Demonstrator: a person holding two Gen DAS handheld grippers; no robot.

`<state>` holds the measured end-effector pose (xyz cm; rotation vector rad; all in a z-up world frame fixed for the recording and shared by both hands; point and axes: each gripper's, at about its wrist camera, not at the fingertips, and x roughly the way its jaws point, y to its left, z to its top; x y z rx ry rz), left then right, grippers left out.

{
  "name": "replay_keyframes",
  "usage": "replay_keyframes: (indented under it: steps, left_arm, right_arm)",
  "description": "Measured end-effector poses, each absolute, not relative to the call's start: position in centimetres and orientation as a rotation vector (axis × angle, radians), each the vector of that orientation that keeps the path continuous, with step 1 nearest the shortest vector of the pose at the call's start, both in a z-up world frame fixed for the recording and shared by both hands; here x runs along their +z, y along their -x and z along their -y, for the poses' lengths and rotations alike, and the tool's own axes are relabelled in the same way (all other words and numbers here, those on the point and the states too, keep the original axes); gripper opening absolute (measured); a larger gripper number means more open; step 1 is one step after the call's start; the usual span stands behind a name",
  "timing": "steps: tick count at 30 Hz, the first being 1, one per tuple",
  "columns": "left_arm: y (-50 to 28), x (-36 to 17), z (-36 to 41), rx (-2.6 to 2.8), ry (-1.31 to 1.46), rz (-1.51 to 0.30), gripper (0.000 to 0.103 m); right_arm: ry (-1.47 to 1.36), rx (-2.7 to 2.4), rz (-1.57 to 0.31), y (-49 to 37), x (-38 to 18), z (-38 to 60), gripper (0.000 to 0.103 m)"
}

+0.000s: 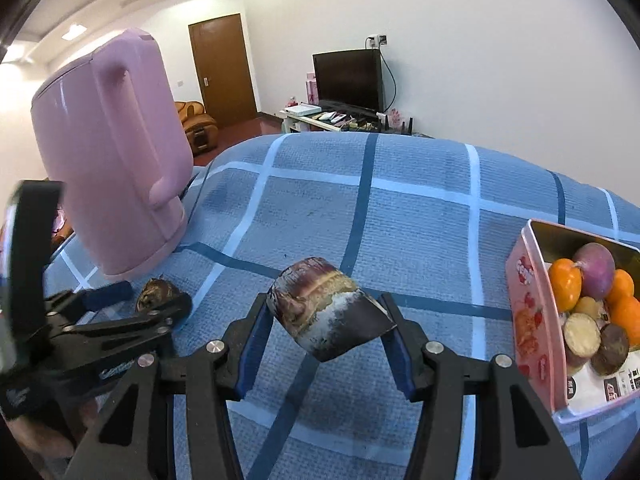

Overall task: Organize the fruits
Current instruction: 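Grasp the taro slice with the right tool while the left tool grasps the brown fruit, then carry the brown fruit and taro slice over the pink tin with both tools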

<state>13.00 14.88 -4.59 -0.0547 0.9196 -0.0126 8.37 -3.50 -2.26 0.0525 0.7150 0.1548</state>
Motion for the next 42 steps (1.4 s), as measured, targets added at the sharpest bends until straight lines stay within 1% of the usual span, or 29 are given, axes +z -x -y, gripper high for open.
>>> replay_keyframes:
  steps: [1, 2, 3, 8, 15, 20, 29, 42]
  left_arm:
    - [-13.0, -4.5, -14.9, -0.015, 0.056, -0.917, 0.073]
    - [-12.9, -4.4, -14.7, -0.025, 0.052, -0.909, 0.059]
    - [-12.8, -4.3, -14.5, -0.053, 0.046, -0.901, 0.047]
    - [-12.2, -3.8, -13.7, -0.022, 0.010, -0.869, 0.047]
    - [-8.7, -1.3, -13.3, 0.056, -0.003, -0.663, 0.047]
    - [-7.2, -0.3, -13.3, 0.097, -0.011, -0.570, 0.047]
    - [-5.0, -0.5, -11.9, 0.111, -0.042, -0.508, 0.047]
    - [-3.3, 0.0, -11.9, 0.108, -0.053, -0.495, 0.047]
  right_arm:
    - [-0.052, 0.153, -0.714, -8.3, -2.2, 3.6, 0.055]
    - [-0.052, 0.151, -0.712, -8.3, -2.2, 3.6, 0.055]
    - [-0.054, 0.147, -0.709, -8.4, -2.3, 3.5, 0.055]
    - [-0.058, 0.126, -0.681, -7.6, -2.0, 3.8, 0.055]
    - [0.024, 0.093, -0.512, -4.6, -0.3, 2.6, 0.055]
    - [0.069, 0.088, -0.477, -3.6, 0.2, 2.1, 0.055]
    - [0.019, 0.088, -0.487, -3.0, 0.1, 3.1, 0.055]
    - [0.037, 0.102, -0.476, -1.8, 0.1, 3.3, 0.055]
